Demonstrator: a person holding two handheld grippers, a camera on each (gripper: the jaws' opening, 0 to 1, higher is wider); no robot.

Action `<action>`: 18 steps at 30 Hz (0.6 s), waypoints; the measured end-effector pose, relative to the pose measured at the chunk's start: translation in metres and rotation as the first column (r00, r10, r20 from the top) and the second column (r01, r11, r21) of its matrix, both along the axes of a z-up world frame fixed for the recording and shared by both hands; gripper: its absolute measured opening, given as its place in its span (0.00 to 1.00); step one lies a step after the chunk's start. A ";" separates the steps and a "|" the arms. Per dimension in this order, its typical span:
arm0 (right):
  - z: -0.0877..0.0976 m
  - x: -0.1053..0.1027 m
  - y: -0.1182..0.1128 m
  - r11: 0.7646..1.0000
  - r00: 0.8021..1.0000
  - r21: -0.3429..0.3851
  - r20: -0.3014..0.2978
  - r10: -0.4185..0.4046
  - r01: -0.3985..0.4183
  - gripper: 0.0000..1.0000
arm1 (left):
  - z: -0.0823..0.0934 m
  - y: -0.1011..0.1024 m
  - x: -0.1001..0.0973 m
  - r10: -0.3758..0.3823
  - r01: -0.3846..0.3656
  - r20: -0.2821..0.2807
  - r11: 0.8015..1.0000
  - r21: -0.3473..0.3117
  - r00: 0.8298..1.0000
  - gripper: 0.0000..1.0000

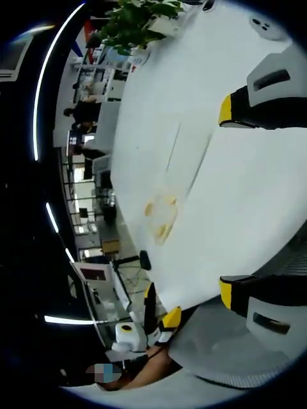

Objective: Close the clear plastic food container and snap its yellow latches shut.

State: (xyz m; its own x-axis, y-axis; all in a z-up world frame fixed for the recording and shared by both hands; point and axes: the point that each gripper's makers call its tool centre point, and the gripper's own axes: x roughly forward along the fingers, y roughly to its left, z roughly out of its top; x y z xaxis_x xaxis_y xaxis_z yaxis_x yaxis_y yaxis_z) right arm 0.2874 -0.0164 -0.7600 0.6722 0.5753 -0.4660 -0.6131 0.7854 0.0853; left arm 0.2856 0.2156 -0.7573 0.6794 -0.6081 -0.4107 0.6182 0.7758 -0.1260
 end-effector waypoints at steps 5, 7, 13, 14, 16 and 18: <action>-0.001 -0.001 0.001 1.000 1.000 -0.004 -0.002 0.003 -0.003 0.97 | 0.000 0.000 -0.001 -0.001 0.001 0.001 1.000 0.003 1.000 0.98; -0.001 -0.001 0.001 1.000 1.000 -0.007 -0.001 0.006 -0.006 0.97 | 0.000 0.000 -0.001 -0.002 0.002 0.002 1.000 0.001 1.000 0.98; 0.000 -0.001 0.000 1.000 1.000 -0.003 0.002 0.002 -0.002 0.97 | 0.000 0.000 -0.001 -0.005 0.005 0.000 1.000 0.003 1.000 0.98; 0.000 -0.001 0.000 1.000 1.000 -0.004 0.001 0.002 -0.002 0.97 | 0.000 0.000 -0.001 -0.005 0.005 0.000 1.000 0.002 1.000 0.98; 0.000 -0.001 0.001 1.000 1.000 -0.005 0.001 0.002 -0.002 0.97 | -0.001 0.000 -0.001 -0.006 0.006 -0.001 1.000 0.004 1.000 0.98; 0.000 -0.001 0.001 1.000 1.000 -0.004 0.001 0.002 -0.002 0.97 | -0.001 0.000 -0.001 -0.008 0.008 -0.002 1.000 0.005 1.000 0.98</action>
